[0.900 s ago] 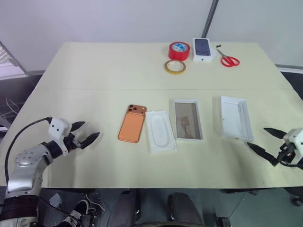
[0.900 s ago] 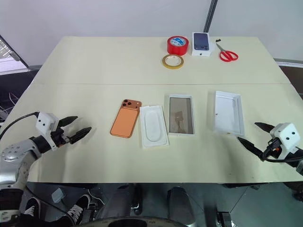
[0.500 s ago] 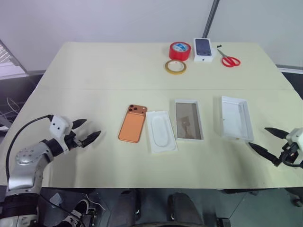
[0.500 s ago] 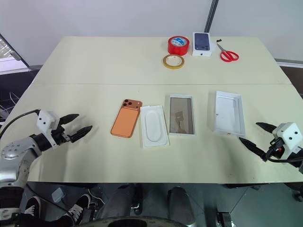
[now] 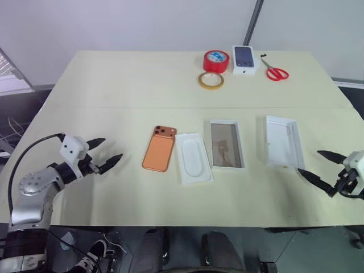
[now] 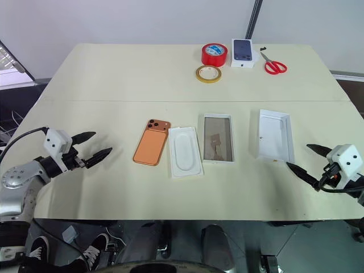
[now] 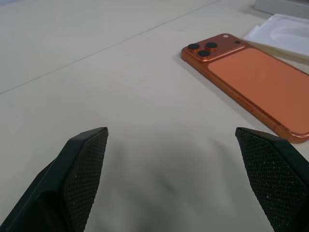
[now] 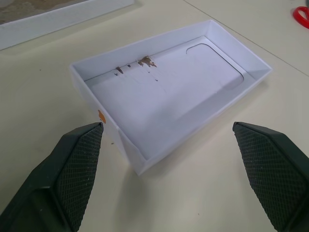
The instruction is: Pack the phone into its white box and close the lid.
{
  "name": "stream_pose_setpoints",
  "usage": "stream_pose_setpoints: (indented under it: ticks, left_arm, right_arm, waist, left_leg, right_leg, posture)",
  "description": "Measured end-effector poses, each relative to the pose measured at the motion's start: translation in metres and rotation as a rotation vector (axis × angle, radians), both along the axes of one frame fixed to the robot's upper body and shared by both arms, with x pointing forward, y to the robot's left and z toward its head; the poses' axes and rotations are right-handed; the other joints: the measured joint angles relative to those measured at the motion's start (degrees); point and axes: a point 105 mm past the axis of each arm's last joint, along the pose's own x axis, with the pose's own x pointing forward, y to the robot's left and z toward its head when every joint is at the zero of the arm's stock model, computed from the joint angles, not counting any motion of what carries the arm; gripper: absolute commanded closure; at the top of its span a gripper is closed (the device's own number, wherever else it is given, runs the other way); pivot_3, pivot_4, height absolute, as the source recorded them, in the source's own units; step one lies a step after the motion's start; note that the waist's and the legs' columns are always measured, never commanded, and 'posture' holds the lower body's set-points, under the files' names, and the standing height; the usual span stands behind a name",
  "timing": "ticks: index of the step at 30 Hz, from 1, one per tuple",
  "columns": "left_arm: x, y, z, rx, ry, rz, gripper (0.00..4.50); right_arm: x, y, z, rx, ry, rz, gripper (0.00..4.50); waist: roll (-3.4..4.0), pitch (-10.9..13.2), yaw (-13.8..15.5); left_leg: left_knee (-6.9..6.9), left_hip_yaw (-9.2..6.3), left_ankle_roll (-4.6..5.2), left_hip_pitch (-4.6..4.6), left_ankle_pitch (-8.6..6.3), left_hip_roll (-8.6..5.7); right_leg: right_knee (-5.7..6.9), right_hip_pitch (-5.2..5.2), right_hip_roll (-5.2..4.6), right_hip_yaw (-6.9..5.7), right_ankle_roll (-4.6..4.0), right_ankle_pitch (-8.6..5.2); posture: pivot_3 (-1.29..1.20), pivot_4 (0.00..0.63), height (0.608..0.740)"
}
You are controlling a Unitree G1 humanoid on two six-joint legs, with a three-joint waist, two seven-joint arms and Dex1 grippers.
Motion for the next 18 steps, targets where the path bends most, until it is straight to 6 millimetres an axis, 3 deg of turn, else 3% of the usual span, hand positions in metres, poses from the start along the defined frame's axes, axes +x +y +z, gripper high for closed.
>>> stream_pose_setpoints:
  ticks: [5, 10, 14, 18]
  left_arm:
    - [0.005, -0.009, -0.003, -0.020, 0.066, -0.014, 0.05]
    - [0.013, -0.031, 0.016, -0.040, 0.086, -0.010, 0.05]
    - [0.011, -0.058, 0.021, -0.172, 0.240, -0.052, 0.05]
    - [-0.005, -0.104, 0.015, -0.419, 0.496, -0.196, 0.05]
  right_arm:
    - [0.010, 0.012, 0.008, -0.002, -0.025, 0.042, 0.00]
    - [0.025, 0.060, 0.024, -0.004, -0.069, 0.207, 0.00]
    - [0.029, 0.102, 0.025, 0.021, -0.069, 0.339, 0.00]
    - [0.033, 0.139, 0.023, 0.078, -0.072, 0.436, 0.00]
  waist:
    - [0.00, 0.0, 0.0]
    - [0.00, 0.0, 0.0]
    - [0.00, 0.0, 0.3]
    - [-0.04, 0.0, 0.1]
  left_leg:
    - [0.01, 0.00, 0.01, 0.00, 0.01, 0.00]
    - [0.02, -0.01, 0.01, -0.01, 0.01, 0.00]
    - [0.08, -0.01, 0.02, -0.02, 0.01, 0.00]
    - [0.17, -0.03, 0.03, -0.03, 0.02, -0.01]
  right_leg:
    - [0.01, -0.01, 0.01, 0.00, 0.10, 0.05]
    - [0.03, 0.00, 0.03, 0.00, 0.18, 0.10]
    - [0.03, 0.05, 0.04, -0.01, 0.19, 0.10]
    - [0.08, 0.07, 0.07, -0.03, 0.21, 0.11]
  posture:
    - [0.00, 0.150, 0.728]
    - [0.00, 0.150, 0.728]
    - [0.00, 0.150, 0.728]
    - [0.00, 0.150, 0.728]
